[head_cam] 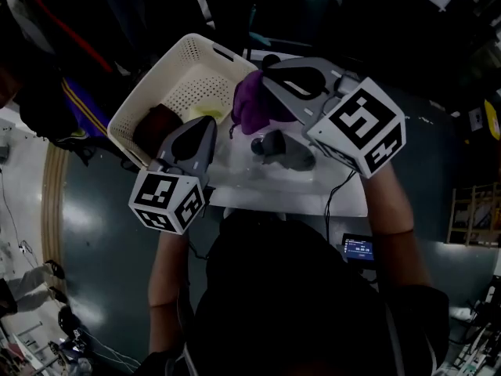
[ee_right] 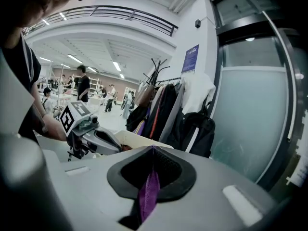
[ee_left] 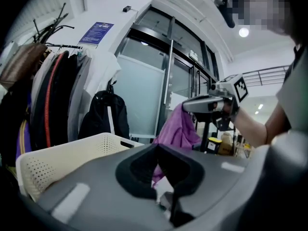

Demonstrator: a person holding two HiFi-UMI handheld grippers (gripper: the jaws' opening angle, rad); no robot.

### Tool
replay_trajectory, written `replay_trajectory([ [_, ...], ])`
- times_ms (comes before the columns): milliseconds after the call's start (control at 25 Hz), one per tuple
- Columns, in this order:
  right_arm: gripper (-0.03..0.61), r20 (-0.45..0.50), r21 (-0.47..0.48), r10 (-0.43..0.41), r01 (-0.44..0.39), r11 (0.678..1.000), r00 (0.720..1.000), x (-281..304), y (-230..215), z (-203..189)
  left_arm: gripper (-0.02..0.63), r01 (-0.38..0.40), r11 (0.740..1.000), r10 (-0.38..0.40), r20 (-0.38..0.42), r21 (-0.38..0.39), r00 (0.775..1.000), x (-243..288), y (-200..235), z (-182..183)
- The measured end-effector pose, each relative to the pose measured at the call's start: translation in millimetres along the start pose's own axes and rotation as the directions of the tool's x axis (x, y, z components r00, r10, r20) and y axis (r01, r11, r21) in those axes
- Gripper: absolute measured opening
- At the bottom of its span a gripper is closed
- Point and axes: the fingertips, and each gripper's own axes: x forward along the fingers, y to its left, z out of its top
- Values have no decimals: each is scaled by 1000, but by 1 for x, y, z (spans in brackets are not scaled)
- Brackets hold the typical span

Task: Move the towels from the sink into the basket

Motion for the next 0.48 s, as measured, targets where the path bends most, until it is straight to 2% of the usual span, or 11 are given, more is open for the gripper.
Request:
replay_trajectory([
  [280, 5, 86, -105, 11, -2, 995, 996, 18, -12, 62, 5, -83, 996, 82, 40, 14, 996, -20, 26, 23],
  [480, 5, 158, -140, 39, -17, 990, 987, 39, -10, 99, 5, -148, 989, 147, 64, 12, 987, -38, 44, 29],
])
